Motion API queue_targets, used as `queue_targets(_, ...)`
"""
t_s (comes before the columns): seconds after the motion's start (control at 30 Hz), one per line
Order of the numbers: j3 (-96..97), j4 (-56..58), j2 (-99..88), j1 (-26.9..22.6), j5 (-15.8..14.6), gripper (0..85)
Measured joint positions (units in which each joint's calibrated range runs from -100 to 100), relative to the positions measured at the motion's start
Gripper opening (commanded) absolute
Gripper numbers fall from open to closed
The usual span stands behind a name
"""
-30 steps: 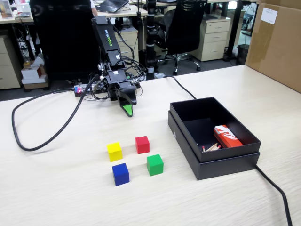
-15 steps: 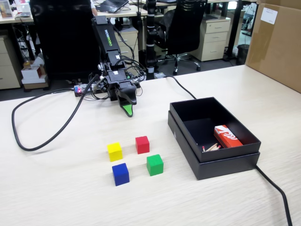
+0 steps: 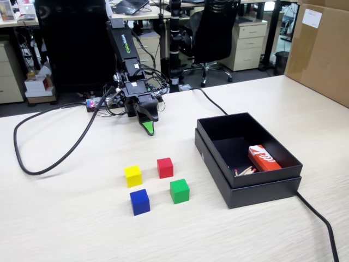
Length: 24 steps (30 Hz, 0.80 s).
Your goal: Put the green cube on top of the red cube
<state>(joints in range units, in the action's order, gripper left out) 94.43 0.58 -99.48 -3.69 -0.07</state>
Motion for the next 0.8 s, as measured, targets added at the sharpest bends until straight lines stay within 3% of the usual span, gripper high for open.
queue_targets(0.8,-3.47,3.95,0.13,1.07,-0.24,48.1)
